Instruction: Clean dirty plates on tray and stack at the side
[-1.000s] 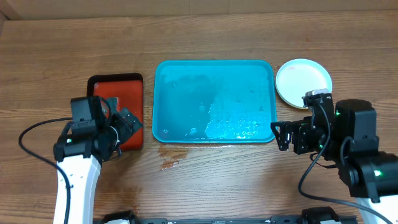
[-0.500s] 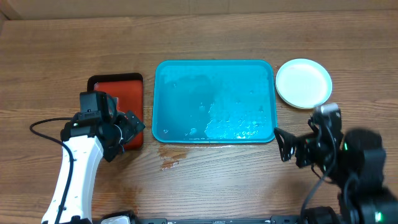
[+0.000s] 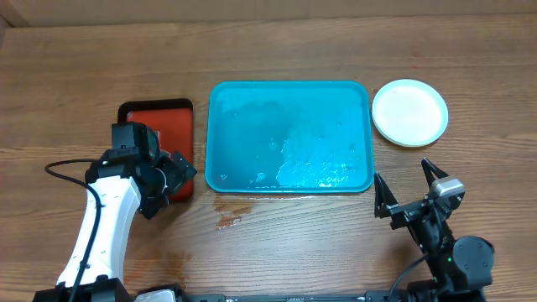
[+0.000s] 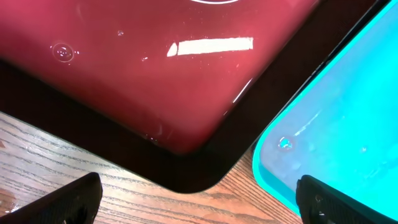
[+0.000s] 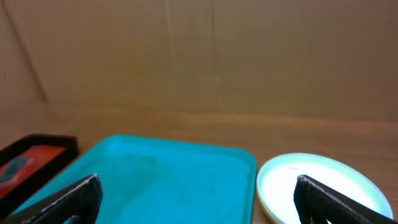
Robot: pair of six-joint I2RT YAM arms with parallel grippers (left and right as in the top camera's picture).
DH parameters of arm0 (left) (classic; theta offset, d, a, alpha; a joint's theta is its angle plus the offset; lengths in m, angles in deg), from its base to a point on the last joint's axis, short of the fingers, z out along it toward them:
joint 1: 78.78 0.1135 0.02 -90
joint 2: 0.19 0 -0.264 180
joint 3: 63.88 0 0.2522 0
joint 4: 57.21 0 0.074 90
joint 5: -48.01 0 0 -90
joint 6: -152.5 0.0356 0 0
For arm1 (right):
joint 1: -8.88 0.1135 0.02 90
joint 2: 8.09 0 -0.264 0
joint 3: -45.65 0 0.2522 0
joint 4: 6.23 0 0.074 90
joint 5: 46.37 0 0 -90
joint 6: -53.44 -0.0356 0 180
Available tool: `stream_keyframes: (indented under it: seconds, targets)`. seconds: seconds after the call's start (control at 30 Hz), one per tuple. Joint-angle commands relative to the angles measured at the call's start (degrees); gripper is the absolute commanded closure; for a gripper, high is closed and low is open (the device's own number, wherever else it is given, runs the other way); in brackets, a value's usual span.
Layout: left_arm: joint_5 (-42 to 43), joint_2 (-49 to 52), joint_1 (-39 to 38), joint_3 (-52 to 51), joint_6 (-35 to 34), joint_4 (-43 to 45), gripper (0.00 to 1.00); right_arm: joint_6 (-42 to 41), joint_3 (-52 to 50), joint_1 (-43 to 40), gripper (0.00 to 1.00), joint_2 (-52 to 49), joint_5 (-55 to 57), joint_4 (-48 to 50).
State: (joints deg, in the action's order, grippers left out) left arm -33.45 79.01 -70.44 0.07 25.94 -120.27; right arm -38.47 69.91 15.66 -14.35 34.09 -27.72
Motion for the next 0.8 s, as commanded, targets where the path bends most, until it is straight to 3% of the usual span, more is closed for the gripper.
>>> stream_keyframes:
  seconds: [0.0, 0.17, 0.5, 0.77]
  targets:
    - [-0.4, 0.3, -0.1, -0.1, -1.0, 0.1, 0.0, -1.6, -4.7, 0.2, 0.0, 2.5, 2.8, 5.5]
    - [-0.4, 0.3, -0.1, -0.1, -1.0, 0.1, 0.0, -1.2, -10.1, 0.2, 0.0, 5.2, 3.7, 11.5]
    - [-0.4, 0.3, -0.1, -0.1, -1.0, 0.1, 0.0, 0.4, -10.0, -2.6, 0.0, 6.1, 5.0, 3.5]
    - [-0.4, 0.3, -0.1, -0.1, -1.0, 0.1, 0.01, 0.4, -10.0, -3.4, 0.0, 6.1, 5.2, 3.2]
